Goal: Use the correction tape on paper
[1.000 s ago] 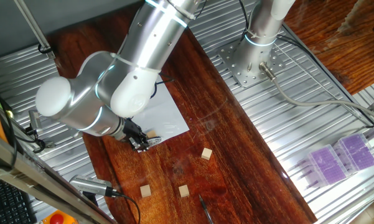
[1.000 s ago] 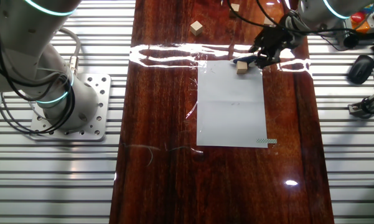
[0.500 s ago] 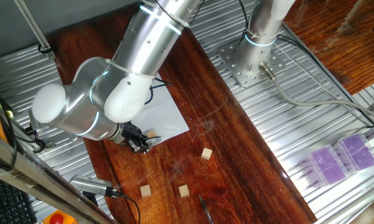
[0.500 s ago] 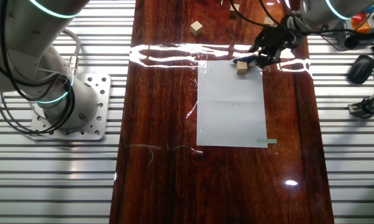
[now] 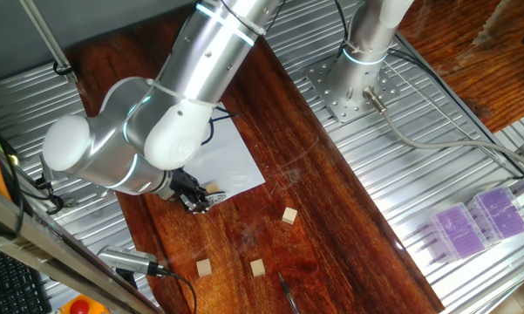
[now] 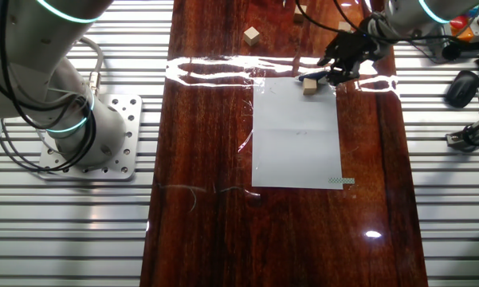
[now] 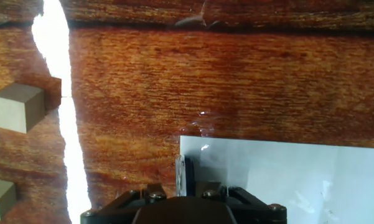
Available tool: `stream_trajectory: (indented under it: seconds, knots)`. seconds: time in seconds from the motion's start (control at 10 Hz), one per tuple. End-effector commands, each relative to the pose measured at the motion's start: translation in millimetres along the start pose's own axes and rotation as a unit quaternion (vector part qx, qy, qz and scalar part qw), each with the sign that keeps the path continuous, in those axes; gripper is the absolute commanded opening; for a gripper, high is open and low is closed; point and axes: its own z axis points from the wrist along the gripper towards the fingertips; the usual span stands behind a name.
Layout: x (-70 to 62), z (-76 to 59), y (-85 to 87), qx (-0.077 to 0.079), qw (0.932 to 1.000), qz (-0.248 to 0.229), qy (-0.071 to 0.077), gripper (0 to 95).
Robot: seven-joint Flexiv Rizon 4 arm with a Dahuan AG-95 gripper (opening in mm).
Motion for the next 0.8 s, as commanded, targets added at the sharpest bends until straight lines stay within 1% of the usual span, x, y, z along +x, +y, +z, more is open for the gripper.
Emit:
stream_trajectory:
  seconds: [0.1, 0.2, 0.5, 0.6, 0.8]
  knots:
    - [0.1, 0.5, 0.2, 0.002, 1.0000, -0.005, 0.000, 38.0]
    - [0.1, 0.5, 0.2, 0.001, 1.0000, -0.006, 0.000, 38.0]
    - [0.1, 0.5, 0.2, 0.024, 0.9997, -0.002, 0.002, 38.0]
    - [0.1, 0.5, 0.2, 0.026, 0.9997, -0.002, 0.003, 38.0]
    - [0.1, 0.5, 0.2, 0.021, 0.9997, -0.008, 0.005, 38.0]
